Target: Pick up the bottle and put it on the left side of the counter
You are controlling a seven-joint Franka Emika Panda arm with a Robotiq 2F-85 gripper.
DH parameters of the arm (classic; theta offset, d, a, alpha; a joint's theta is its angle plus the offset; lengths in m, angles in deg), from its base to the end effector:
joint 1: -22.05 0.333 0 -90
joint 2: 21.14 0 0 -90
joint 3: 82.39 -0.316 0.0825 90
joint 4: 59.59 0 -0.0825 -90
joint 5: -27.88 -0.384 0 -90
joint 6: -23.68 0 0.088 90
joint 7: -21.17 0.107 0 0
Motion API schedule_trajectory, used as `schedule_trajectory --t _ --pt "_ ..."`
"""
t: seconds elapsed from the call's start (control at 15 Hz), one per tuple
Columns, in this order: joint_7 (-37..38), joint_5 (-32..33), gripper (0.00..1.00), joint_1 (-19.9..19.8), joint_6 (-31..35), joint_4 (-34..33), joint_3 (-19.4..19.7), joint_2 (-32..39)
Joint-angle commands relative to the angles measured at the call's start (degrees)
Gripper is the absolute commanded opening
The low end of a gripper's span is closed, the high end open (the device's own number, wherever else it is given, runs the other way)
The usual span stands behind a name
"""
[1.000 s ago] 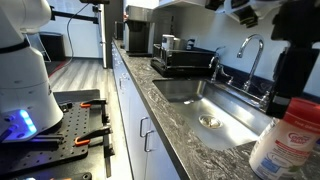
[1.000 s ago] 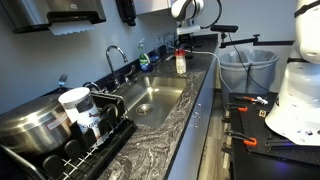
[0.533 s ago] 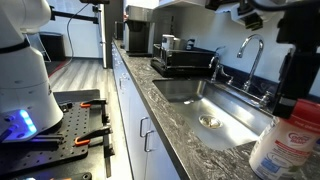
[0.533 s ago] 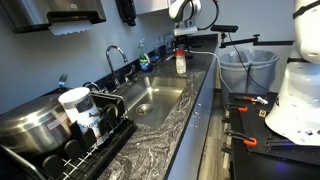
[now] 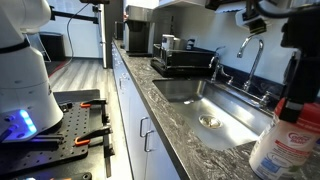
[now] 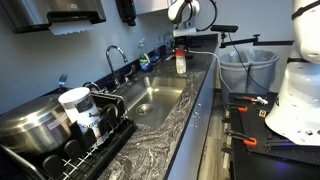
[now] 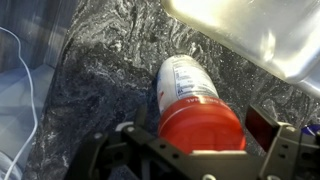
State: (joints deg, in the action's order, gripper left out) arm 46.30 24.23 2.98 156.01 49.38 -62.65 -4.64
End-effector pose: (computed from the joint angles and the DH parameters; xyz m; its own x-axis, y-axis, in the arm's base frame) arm 0.4984 -0.3839 0.3710 0.4157 -0.8982 0.1432 -0.9062 -0.4225 -0.0191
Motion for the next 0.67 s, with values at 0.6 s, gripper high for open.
schedule_trajectory --t 0.6 --pt "0.0 -0.7 1.0 -0.2 0.9 -3.4 0.7 3.0"
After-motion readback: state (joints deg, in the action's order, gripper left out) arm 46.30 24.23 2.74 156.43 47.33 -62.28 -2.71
